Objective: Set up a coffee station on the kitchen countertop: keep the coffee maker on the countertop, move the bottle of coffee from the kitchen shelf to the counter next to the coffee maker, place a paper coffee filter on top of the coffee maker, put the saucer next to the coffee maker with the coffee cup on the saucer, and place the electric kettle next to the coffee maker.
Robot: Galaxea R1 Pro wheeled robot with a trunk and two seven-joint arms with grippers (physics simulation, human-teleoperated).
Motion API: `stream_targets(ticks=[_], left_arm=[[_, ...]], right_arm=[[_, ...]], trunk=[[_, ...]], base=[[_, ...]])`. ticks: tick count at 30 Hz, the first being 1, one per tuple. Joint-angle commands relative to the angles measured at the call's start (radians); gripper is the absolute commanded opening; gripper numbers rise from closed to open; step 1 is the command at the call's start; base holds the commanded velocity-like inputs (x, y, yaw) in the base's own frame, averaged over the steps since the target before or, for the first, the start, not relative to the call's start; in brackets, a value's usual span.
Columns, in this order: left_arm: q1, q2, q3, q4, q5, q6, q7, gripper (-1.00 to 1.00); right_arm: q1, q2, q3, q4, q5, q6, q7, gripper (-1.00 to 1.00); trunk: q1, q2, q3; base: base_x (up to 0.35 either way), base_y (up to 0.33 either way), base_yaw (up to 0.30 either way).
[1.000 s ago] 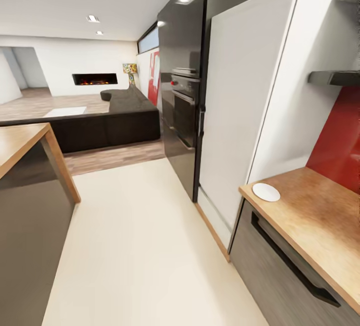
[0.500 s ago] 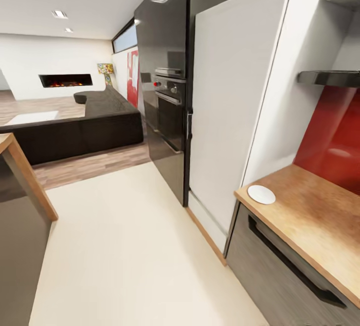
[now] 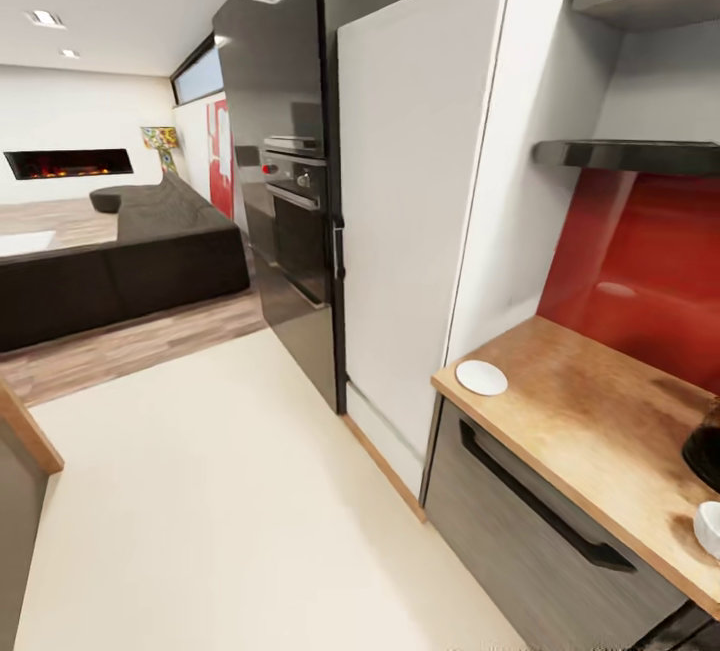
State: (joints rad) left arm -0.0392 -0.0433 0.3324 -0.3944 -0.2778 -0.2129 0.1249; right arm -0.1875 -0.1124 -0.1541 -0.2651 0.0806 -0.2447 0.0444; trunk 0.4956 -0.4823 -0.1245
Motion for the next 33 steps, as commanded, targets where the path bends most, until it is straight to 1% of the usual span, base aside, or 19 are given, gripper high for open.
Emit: stream_targets(ticks=[1, 5, 16, 33], left_arm=[[-0.001, -0.001, 0.007, 0.000, -0.011, -0.003, 0.002, 1.00], [-0.001, 0.000, 0.009, 0.000, -0.010, -0.003, 0.002, 1.00], [-0.001, -0.001, 0.011, 0.000, -0.009, -0.003, 0.002, 1.00], [-0.001, 0.000, 0.011, 0.003, -0.009, -0.003, 0.002, 1.00]], right_arm=[[-0.001, 0.000, -0.008, 0.001, 0.008, -0.004, 0.005, 1.00], [-0.001, 0.002, -0.008, 0.002, 0.008, -0.003, 0.005, 1.00], [-0.001, 0.003, -0.008, 0.003, 0.008, -0.003, 0.006, 1.00], [-0.001, 0.008, -0.008, 0.003, 0.008, -0.002, 0.006, 1.00]], trunk=[[0.000, -0.002, -0.002], [0.000, -0.002, -0.002], [0.000, -0.002, -0.002], [0.000, -0.002, -0.002]], base=[[0.054, 0.035, -0.260], [0.129, 0.112, -0.260], [0.208, 0.201, -0.260], [0.013, 0.011, -0.256]])
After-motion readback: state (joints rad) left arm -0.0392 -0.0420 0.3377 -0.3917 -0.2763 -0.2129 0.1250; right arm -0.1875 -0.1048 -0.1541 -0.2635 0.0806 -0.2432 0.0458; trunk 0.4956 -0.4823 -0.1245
